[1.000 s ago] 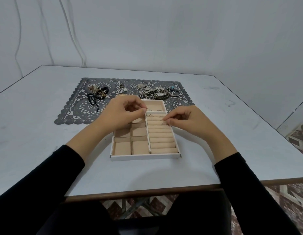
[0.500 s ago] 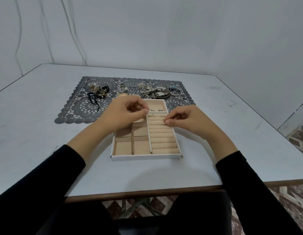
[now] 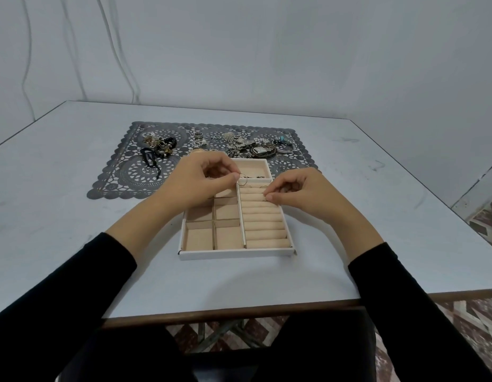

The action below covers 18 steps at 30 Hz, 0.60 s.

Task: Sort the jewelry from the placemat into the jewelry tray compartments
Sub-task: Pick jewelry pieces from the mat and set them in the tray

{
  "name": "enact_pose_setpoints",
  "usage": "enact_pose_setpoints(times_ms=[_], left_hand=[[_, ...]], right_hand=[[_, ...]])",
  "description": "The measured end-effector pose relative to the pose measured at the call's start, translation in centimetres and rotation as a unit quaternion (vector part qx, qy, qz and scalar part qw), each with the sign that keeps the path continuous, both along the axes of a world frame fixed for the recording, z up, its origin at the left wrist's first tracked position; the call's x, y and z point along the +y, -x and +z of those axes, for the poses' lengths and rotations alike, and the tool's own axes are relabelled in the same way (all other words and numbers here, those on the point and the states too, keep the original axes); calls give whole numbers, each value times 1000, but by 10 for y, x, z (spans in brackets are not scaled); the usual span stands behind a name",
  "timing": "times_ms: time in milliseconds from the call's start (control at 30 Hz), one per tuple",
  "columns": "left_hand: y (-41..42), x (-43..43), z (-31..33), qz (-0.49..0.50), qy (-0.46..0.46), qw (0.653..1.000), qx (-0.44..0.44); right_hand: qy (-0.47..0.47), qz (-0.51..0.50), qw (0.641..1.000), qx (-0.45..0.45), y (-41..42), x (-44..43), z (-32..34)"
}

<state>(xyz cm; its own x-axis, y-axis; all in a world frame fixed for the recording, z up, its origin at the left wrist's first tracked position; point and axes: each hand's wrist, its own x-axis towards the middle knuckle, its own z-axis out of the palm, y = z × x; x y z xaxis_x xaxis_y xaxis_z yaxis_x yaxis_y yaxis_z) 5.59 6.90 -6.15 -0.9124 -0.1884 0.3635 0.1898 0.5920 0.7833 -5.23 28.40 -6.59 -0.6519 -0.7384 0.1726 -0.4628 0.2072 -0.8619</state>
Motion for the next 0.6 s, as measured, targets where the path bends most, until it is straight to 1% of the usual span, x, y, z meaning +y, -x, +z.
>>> enact_pose_setpoints(times_ms=[133, 200, 267, 300, 367, 433, 467, 600], left_hand=[[-1, 1, 0, -3, 0, 1000, -1], [-1, 2, 0, -5, -2, 1000, -1], [-1, 3, 0, -3, 0, 1000, 0], [-1, 3, 0, -1, 3, 1000, -1], [-1, 4, -1, 1, 15, 1000, -3], [-1, 6, 0, -1, 35, 999, -3], [-1, 7, 0, -3, 45, 999, -3], [-1, 9, 1, -9, 71, 997, -6]], right_hand=[[32, -14, 999, -29, 1, 4, 1], [75, -46, 995, -51, 3, 8, 1], [97, -98, 990, -42, 9, 10, -5], [89, -130, 987, -20, 13, 11, -9], [38, -173, 983, 48, 24, 15, -19], [-32, -174, 977, 117, 30, 20, -24], [-57, -169, 974, 138, 31, 21, -25], [-138, -151, 962, 182, 34, 20, -30]])
